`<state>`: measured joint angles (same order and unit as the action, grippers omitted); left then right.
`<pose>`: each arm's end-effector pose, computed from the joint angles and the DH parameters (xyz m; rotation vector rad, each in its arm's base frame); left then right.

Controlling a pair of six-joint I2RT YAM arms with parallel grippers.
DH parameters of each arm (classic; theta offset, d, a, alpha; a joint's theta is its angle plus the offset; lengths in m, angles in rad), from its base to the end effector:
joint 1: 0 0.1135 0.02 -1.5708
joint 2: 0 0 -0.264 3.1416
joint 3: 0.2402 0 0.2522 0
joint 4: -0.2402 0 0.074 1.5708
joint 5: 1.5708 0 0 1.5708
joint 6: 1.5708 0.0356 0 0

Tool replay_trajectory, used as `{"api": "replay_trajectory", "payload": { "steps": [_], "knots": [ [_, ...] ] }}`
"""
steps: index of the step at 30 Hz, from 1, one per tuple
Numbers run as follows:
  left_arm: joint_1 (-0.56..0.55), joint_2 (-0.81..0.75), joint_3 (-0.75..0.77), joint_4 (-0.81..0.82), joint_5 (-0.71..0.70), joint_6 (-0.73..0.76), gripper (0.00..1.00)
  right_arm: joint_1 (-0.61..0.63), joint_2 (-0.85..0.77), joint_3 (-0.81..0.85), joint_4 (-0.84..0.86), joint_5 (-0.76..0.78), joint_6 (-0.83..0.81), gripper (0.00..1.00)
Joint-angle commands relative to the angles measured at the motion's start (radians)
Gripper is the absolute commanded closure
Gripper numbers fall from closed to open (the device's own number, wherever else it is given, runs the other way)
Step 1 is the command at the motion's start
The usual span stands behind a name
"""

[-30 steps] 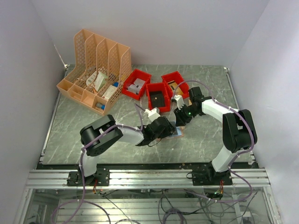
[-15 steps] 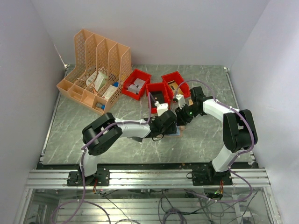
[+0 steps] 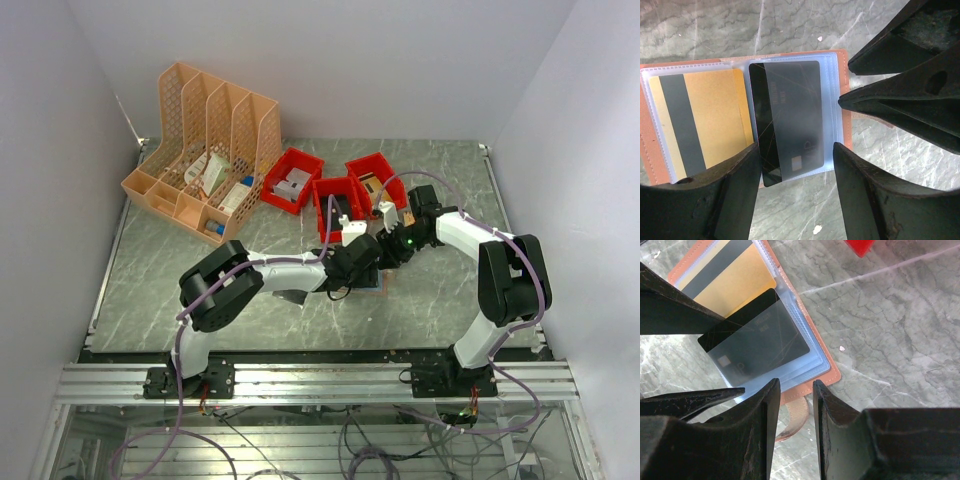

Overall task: Put the credit cards into the card holder
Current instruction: Insert the credit card into the card holder.

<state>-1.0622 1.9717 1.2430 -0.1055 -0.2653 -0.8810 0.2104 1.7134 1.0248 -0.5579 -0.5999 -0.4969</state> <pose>0.2119 -0.3610 0.1579 0.0961 2.4522 -0.5966 0.3065 0.0860 0.1675 -1.0410 2.4337 0.7475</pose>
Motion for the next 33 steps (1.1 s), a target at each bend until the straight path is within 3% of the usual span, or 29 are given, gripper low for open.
{"api": "replay_trajectory", "payload": {
  "steps": [1, 10, 23, 33],
  "knots": [
    [-0.005, -0.014, 0.023, -0.066, -0.012, 0.046, 0.3, -0.008, -0.001, -0.002, -0.001, -0.021, 0.004, 0.67],
    [-0.01, -0.031, 0.046, -0.097, -0.023, 0.085, 0.24, -0.009, 0.003, -0.003, -0.003, -0.034, 0.004, 0.67],
    [-0.048, -0.018, 0.112, -0.18, -0.119, 0.164, 0.24, -0.009, 0.003, -0.003, -0.004, -0.04, 0.001, 0.67],
    [-0.063, -0.102, 0.04, -0.096, -0.178, 0.189, 0.28, -0.015, -0.001, 0.002, -0.026, -0.08, -0.033, 0.67]
  ]
}}
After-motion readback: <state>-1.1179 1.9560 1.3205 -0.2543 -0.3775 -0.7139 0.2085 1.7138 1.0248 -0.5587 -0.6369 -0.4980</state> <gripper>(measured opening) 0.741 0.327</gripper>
